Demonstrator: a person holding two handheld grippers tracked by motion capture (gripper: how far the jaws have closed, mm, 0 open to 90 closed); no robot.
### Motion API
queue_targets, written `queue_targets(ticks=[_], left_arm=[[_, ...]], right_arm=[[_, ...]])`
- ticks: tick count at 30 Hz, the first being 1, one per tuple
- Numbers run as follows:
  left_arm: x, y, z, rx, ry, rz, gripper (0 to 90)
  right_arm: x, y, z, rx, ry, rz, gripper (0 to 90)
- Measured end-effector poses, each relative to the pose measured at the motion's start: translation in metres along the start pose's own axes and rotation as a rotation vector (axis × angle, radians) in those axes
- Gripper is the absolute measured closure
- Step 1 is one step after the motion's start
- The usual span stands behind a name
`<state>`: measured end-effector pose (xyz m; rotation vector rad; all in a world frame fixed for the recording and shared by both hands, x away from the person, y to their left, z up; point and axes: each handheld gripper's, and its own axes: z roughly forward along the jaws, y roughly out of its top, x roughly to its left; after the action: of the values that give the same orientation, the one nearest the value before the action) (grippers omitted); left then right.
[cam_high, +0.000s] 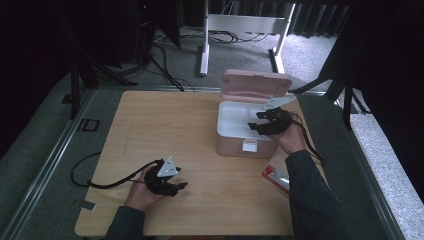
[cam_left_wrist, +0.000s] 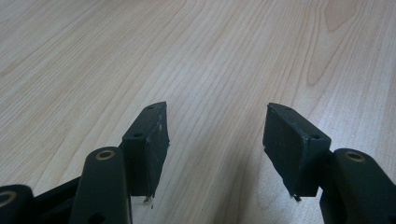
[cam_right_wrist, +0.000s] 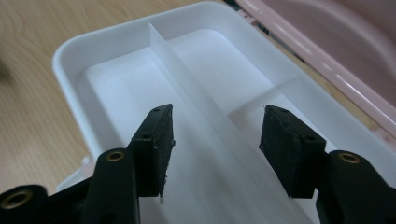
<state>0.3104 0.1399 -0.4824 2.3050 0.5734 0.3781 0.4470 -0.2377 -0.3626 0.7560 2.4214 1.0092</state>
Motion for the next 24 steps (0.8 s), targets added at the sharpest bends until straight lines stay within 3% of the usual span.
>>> queue_targets(ticks=[4, 5, 10, 14, 19, 22, 24], left_arm=[[0.000, 0.000, -0.001, -0.003, -0.001, 0.000, 40.6], [0.000, 0.000, -0.001, -0.005, 0.000, -0.001, 40.6], [0.000, 0.000, 0.000, -0.003, -0.001, -0.002, 40.6], [0.000, 0.000, 0.000, -0.005, -0.002, -0.004, 40.6], [0.000, 0.000, 0.001, 0.001, -0.004, -0.002, 40.6], [-0.001, 0.000, 0.001, -0.003, -0.005, -0.002, 40.6], [-0.001, 0.000, 0.000, -0.003, -0.003, -0.002, 40.6]], right_arm=[[-0.003, 0.004, 0.014, 0.043, 0.003, -0.004, 45.1], [-0.005, 0.005, 0.021, 0.080, 0.003, -0.001, 47.4], [-0.008, 0.008, 0.028, 0.118, 0.034, -0.019, 51.1], [-0.009, 0.007, 0.029, 0.112, 0.048, -0.027, 51.9], [-0.006, 0.006, 0.027, 0.095, 0.068, -0.073, 53.7], [-0.008, 0.007, 0.032, 0.132, 0.040, -0.064, 52.9], [-0.008, 0.008, 0.034, 0.147, 0.046, -0.071, 53.0]])
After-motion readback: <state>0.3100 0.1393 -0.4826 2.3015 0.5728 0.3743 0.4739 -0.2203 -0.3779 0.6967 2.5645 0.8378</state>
